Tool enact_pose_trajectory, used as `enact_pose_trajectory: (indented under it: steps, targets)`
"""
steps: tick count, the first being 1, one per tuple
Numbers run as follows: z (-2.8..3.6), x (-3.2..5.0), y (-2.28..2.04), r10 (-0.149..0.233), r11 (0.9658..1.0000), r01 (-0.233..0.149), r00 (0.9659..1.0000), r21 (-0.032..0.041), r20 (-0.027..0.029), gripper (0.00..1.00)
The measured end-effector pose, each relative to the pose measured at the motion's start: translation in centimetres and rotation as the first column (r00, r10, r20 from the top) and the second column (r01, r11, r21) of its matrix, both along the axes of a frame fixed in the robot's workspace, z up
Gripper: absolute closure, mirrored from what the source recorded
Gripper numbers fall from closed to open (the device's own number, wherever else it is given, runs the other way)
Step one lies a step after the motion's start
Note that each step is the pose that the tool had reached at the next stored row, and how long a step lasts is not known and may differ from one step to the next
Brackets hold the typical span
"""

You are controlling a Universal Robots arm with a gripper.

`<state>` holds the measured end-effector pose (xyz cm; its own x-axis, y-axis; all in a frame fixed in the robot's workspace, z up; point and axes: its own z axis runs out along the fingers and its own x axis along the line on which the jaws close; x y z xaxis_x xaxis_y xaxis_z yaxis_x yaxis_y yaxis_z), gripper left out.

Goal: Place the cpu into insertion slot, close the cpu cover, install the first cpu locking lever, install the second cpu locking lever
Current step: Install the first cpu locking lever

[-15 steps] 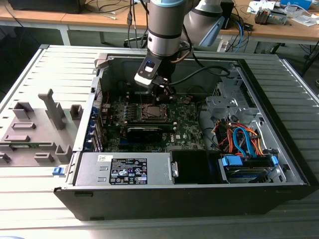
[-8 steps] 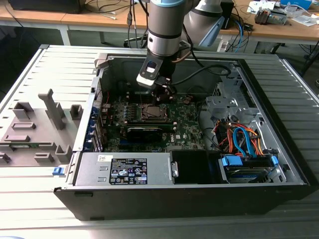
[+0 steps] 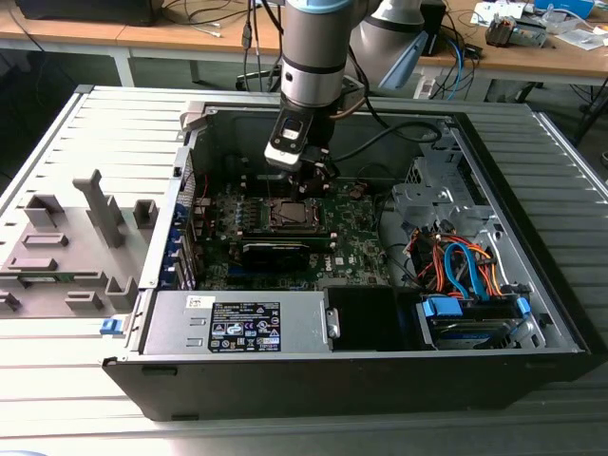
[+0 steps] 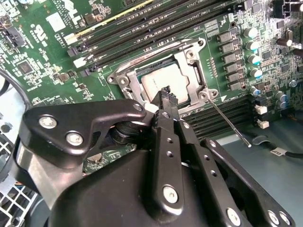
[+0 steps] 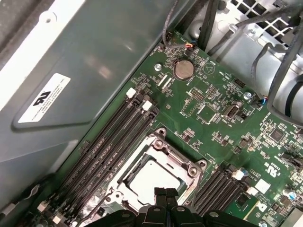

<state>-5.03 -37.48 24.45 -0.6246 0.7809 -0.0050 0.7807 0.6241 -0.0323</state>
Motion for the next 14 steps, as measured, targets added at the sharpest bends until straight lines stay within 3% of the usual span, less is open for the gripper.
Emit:
enact_pose_trajectory:
  steps: [4, 14]
  targets:
    - [0.00, 0.00, 0.00, 0.033, 0.9995, -0.033, 0.9995, 0.0000, 0.0000, 0.89]
    - [0.00, 0.00, 0.00, 0.068, 0.9977, -0.068, 0.9977, 0.0002, 0.0000, 0.89]
